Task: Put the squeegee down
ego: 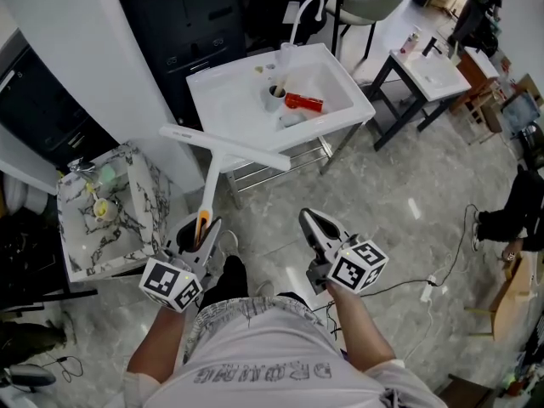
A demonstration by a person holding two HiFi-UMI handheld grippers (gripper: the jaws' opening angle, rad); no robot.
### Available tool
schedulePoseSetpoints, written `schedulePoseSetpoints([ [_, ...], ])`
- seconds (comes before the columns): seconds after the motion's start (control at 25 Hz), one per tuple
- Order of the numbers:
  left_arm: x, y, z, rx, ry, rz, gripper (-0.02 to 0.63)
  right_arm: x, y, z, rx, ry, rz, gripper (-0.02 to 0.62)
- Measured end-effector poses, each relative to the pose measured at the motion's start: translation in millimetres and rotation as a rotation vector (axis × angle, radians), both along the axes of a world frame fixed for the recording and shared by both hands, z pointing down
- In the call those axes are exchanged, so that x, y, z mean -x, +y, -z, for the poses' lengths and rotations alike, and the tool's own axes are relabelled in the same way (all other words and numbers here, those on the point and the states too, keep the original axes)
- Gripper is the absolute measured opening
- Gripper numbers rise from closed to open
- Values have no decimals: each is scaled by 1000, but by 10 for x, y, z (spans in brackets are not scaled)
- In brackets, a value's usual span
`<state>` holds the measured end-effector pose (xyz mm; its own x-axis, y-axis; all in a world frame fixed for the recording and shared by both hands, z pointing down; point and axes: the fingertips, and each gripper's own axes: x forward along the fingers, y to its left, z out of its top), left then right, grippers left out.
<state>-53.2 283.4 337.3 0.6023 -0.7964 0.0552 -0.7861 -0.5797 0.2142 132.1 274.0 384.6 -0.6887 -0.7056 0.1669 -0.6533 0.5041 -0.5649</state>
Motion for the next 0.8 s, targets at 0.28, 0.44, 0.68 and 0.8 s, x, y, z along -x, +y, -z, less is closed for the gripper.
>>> schedulePoseSetpoints([
  [0.28, 146, -416, -21, 6, 3, -10, 114, 165, -398, -35, 8, 1, -2, 8],
  [0.44, 255, -645, -62, 12, 5, -17, 114, 289, -617, -71, 21, 0, -1, 8],
  [0.68, 384, -975, -134, 33, 13, -20, 114, 442, -941, -105, 34, -4, 1, 8],
  [0.8, 427, -1146, -141, 41, 11, -26, 112, 506, -1098, -119, 39, 3, 1, 8],
])
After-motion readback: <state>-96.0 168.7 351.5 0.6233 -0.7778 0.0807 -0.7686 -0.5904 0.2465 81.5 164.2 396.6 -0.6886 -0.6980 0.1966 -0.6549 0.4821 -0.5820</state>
